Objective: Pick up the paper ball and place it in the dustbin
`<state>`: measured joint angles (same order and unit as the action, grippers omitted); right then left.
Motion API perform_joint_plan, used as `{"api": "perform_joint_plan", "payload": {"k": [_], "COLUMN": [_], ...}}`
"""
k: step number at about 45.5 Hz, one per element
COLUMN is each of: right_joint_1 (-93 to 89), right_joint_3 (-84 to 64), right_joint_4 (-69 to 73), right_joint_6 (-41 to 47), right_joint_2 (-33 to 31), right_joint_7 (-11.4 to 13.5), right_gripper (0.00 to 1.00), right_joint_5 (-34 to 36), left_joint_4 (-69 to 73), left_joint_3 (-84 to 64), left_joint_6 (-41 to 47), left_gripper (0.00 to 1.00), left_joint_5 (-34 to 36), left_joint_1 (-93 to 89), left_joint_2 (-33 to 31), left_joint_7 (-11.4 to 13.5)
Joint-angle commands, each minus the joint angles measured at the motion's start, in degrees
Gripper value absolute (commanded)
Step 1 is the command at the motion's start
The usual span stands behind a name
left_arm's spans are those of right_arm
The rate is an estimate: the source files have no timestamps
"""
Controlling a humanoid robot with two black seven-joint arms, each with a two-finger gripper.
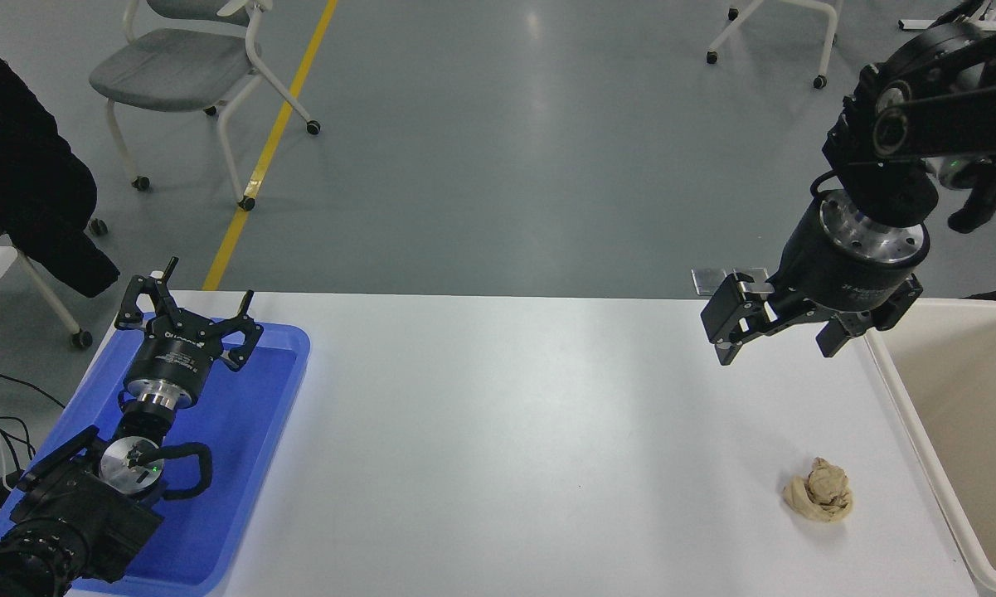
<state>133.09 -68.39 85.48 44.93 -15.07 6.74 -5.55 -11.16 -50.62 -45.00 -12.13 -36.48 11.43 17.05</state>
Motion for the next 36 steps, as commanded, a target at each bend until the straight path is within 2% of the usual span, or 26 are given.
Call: {"api": "perform_joint_plan", "payload": {"k": [1,15,21,28,36], "right_joint_1": [-0.8,-6.4,-10.4,-15.8,-24.7], "right_joint_3": [0.2,1.4,2.6,4.8,10.0], "right_joint_4": [-1.3,-6.4,-7.9,-10.3,-13.0], "right_joint_6": [0.1,-2.2,-2.4,-3.1,-3.8], "right_joint_2": [0.0,0.1,-0.4,-4.9,-13.2], "right_joint_7": [0.0,0.0,-0.1,-0.1,-0.1], "right_gripper": [1.00,1.00,1.00,1.00,1.00], "right_joint_5": [-0.4,-0.8,-4.8,-8.3,-17.7], "left_joint_4": [0.0,-0.2,0.0,-0.2,0.0], "left_joint_3": [0.0,0.0,0.0,0.0,0.0], "left_joint_6": [0.0,0.0,0.0,0.0,0.0], "left_gripper": [1.00,1.00,1.00,1.00,1.00], "left_joint_5": [0.0,0.0,0.0,0.0,0.0], "left_joint_1": [0.0,0.0,0.0,0.0,0.0], "left_joint_2": [0.0,0.0,0.0,0.0,0.0], "left_joint_7": [0.0,0.0,0.0,0.0,0.0]}}
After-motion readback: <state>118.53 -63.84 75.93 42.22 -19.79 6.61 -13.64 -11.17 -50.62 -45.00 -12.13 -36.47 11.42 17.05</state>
